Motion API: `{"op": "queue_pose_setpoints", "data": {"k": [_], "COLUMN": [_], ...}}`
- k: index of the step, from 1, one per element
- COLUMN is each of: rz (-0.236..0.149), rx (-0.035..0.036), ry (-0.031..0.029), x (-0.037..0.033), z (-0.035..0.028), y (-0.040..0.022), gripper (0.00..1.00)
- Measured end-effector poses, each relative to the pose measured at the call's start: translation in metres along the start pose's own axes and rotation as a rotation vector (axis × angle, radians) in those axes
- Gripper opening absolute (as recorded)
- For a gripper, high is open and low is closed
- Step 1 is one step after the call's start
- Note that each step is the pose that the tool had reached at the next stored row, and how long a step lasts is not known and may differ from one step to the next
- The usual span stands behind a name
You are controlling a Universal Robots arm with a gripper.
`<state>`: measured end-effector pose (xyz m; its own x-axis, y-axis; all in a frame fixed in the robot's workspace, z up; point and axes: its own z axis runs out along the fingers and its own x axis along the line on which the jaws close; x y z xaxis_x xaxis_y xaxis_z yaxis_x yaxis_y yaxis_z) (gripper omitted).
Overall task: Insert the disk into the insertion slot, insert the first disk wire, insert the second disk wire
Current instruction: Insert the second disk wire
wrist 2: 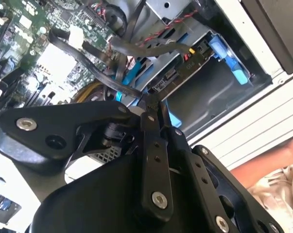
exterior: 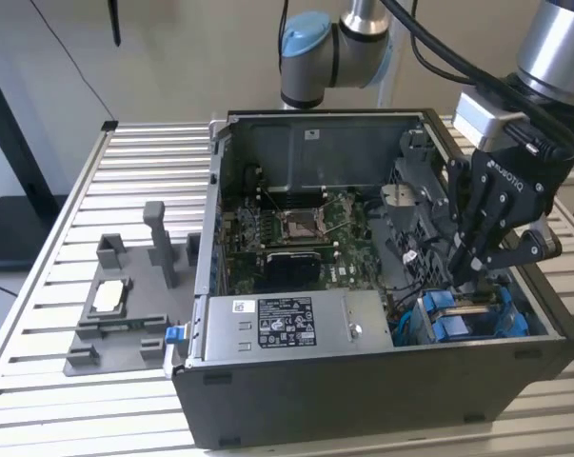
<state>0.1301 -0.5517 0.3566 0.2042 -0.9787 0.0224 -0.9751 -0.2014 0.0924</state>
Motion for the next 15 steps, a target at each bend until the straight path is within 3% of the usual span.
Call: {"op": "queue_pose_setpoints", "data": {"k": [4, 9, 15], "rz": [0.002, 0.024, 0.113], "rx": [0.0044, -0.0069, -0.0087], "ry": [-0.0236, -0.0307, -0.0393], "x": [0.0012, 0.0028, 0.0028], "z": [0.0024, 0.0039, 0.0051], "y": [-0.0005, -0.0003, -0.0004], "gripper": [0.16, 0.16, 0.16]}}
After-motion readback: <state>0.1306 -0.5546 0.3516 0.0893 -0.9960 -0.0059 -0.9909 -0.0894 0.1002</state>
